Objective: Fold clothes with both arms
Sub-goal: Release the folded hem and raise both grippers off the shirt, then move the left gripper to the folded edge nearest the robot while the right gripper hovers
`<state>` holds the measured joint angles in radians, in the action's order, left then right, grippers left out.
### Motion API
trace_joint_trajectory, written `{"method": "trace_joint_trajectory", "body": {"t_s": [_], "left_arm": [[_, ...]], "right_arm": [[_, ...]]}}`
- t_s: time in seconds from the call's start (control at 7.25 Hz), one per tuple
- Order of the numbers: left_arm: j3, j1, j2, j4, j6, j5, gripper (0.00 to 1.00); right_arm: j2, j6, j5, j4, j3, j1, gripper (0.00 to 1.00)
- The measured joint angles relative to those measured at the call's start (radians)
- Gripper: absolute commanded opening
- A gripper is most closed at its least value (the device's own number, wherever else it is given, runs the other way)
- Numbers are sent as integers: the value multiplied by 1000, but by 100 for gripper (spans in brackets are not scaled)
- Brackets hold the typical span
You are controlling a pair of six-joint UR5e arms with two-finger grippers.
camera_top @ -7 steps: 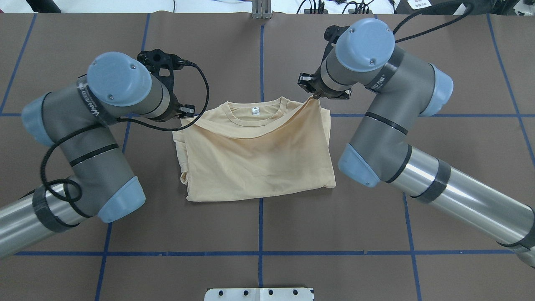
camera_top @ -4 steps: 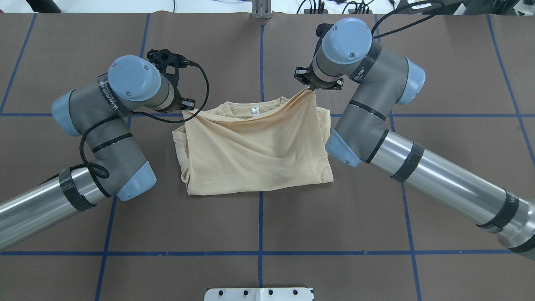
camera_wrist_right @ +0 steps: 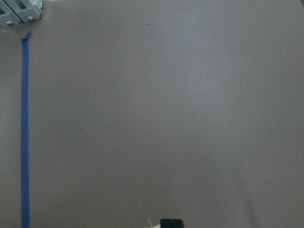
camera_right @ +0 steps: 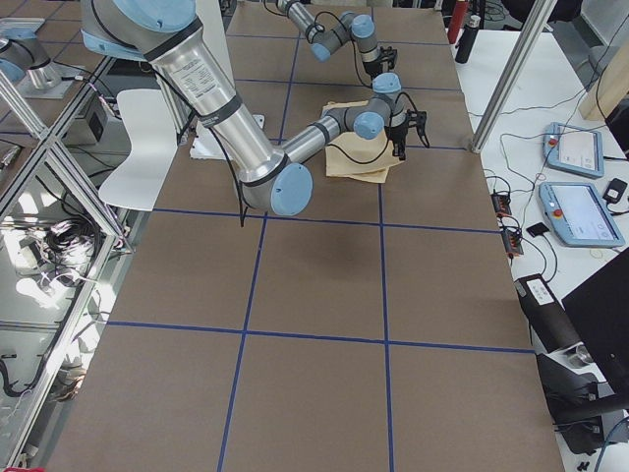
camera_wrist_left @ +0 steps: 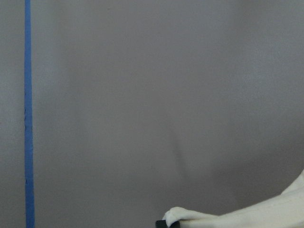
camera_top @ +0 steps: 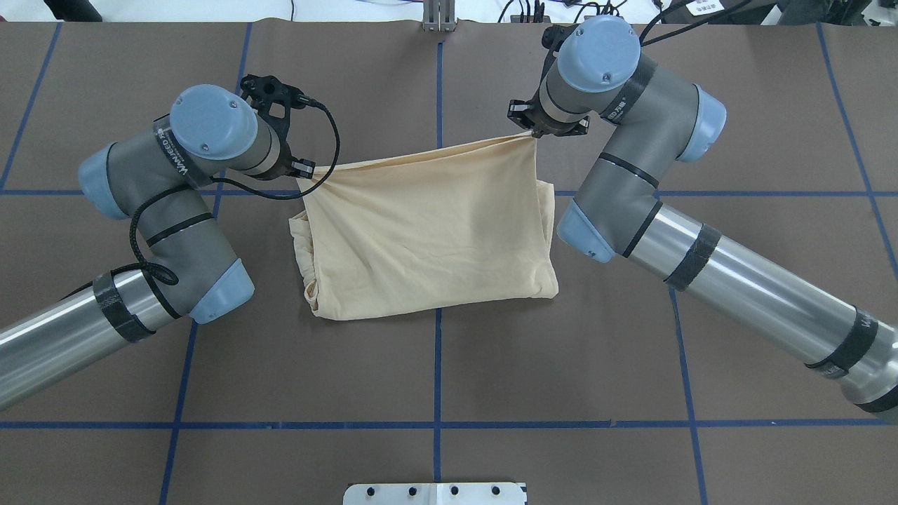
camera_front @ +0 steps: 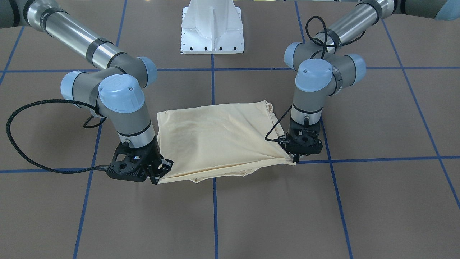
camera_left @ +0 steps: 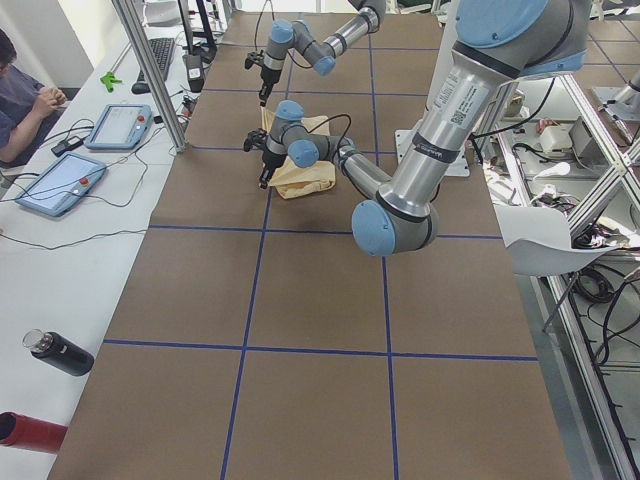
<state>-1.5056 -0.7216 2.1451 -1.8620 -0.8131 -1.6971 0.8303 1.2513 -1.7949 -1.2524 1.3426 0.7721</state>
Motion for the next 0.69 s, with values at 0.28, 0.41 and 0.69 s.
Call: {"method": "trace_joint_trajectory", "body": {"t_s": [0.28,0.41,0.69], "left_arm": [[-8,-3,-15,-40,6,-23,100],[-22,-5,-30,-58,6,-57,100],[-124,-4,-117,-73,3,-121,100]], "right_arm": [[5,-8,-2,-1,1,-1,100],[6,-19,-14,-1,4,3,100],[30,-63,-98,0,29,31,100]]}}
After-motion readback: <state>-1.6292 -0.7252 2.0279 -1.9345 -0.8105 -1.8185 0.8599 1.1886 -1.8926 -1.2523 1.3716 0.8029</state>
